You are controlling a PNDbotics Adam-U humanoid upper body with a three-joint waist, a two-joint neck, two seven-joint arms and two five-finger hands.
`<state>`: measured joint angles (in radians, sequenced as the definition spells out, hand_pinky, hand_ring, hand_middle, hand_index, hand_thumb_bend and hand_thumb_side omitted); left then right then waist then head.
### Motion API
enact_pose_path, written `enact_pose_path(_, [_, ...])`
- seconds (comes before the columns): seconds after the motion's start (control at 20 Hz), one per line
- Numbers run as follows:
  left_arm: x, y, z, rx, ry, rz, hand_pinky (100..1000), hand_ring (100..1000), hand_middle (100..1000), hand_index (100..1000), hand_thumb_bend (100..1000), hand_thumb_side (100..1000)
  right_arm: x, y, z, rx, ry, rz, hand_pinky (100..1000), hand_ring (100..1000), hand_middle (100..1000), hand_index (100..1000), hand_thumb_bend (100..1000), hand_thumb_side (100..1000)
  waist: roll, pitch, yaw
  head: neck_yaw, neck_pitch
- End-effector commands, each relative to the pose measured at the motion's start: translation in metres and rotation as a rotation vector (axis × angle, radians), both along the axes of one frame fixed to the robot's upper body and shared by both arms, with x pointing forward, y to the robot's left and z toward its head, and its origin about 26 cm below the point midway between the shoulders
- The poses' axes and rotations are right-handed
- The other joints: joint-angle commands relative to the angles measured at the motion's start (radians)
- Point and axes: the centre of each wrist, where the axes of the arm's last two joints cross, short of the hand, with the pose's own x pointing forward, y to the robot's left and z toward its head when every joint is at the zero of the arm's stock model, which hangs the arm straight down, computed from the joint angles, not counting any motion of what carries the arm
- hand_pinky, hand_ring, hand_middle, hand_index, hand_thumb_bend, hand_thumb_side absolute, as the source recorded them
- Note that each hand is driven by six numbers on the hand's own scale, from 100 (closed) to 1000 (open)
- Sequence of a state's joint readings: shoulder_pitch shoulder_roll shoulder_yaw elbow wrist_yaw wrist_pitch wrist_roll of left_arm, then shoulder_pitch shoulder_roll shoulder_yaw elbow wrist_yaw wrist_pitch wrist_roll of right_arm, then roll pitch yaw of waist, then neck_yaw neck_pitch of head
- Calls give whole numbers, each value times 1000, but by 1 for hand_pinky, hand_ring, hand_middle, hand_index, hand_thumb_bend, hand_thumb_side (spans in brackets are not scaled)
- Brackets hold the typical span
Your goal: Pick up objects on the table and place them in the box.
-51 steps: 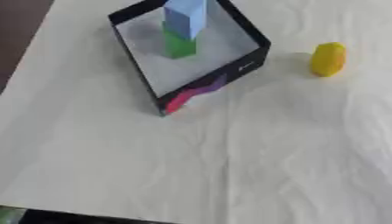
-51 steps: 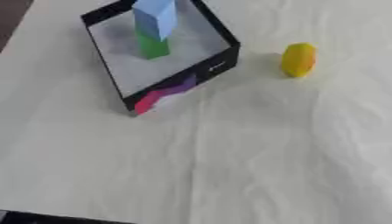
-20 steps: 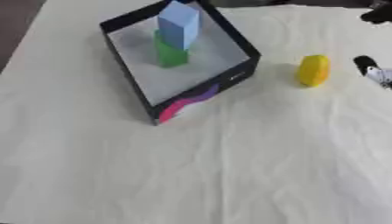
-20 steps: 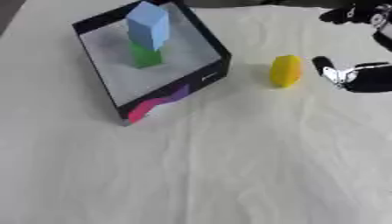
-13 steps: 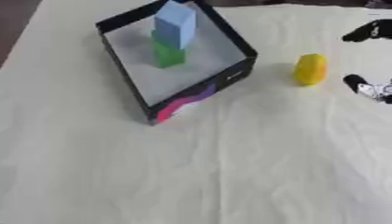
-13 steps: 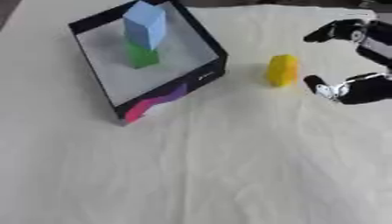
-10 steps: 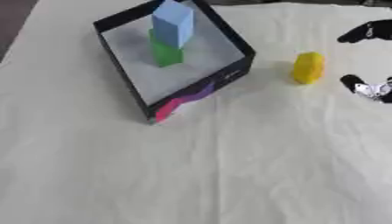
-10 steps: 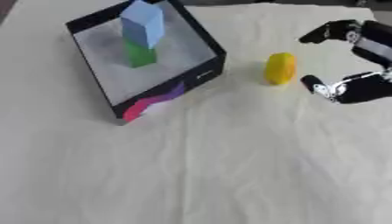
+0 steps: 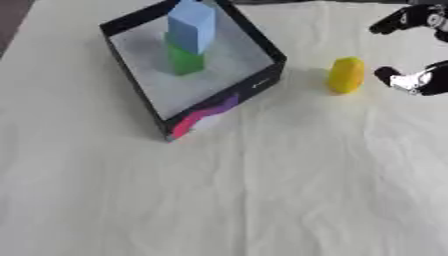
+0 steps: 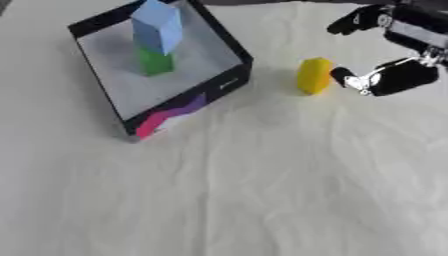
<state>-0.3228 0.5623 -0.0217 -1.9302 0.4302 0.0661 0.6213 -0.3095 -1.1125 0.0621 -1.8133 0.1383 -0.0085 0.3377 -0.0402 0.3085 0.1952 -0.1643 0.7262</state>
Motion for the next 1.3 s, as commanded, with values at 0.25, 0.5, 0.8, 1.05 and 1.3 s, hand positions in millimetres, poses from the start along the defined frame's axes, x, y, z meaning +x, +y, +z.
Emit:
enact_pose_path(0.25, [-1, 0, 11, 20, -38, 2, 716, 616, 788, 867, 408, 636, 11, -10, 4, -32, 21, -31, 935, 877, 836, 890, 261, 411, -10, -12, 13, -7, -16])
enact_pose_path(0.5, [-1, 0, 12, 19, -41, 0, 715, 616, 787, 866, 411, 632, 18, -15, 2, -23, 55, -24, 939, 879, 837, 891, 266, 472, -9, -5, 21, -10, -14])
enact_pose_path(0.8, [-1, -1, 14, 22, -51, -3, 716, 616, 787, 865, 410, 625, 23, -18, 2, -16, 67, -33, 940, 881, 839, 892, 268, 495, -11, 5, 32, -15, -21])
enact_pose_path(1.05, [-1, -2, 18, 32, -69, -3, 716, 616, 787, 865, 411, 625, 29, -22, -1, -21, 64, -57, 939, 881, 839, 893, 275, 505, -10, 15, 43, -18, -26])
enact_pose_path(1.3, [-2, -2, 17, 27, -70, 0, 723, 615, 787, 863, 411, 628, 32, -27, -6, -48, 58, -86, 938, 884, 842, 894, 299, 512, -12, 28, 51, -21, -30])
